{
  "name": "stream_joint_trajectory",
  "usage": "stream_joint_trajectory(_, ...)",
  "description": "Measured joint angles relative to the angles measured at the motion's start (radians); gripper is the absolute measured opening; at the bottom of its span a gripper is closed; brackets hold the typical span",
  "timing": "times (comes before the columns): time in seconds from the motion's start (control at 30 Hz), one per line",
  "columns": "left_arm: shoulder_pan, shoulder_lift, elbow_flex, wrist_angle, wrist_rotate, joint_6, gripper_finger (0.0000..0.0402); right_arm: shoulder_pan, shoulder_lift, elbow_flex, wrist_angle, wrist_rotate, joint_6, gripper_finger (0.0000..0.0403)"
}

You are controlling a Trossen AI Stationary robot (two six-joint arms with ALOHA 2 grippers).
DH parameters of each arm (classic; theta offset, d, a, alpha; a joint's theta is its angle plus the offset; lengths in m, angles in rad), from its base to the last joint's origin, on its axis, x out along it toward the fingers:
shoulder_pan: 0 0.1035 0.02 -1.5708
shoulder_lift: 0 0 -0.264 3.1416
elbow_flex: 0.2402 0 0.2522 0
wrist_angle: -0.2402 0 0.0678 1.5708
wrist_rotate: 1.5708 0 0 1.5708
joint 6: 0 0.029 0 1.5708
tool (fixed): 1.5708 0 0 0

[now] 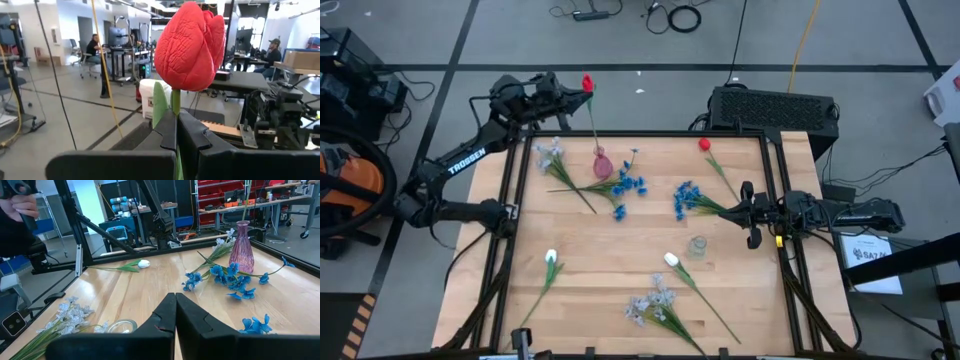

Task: Sort flowers into vase by color
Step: Put the bottom red flower into the pink vase, then put the right white flower into the transparent vase

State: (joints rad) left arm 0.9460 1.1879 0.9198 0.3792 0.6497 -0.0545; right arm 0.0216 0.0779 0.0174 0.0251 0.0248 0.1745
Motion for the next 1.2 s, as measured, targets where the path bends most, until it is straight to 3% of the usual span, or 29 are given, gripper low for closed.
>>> stream_joint_trajectory(0.3,0.0,0.001,-0.219,0.292,-0.036,-0.091,0.0,0.0,0.0,0.0,0.0,0.0,0.0,0.0)
stream_joint_trajectory(0.43,0.001,0.001,-0.29,0.328,-0.059,-0.095,0.0002,0.0,0.0,0.0,0.0,0.0,0.0,0.0)
stream_joint_trajectory(0.87,0.001,0.001,-0.307,0.314,-0.022,-0.045,0.0051,0.0,0.0,0.0,0.0,0.0,0.0,0.0)
stream_joint_trajectory(1.2,0.005,0.001,-0.307,0.307,-0.005,-0.111,0.0127,0.0,0.0,0.0,0.0,0.0,0.0,0.0)
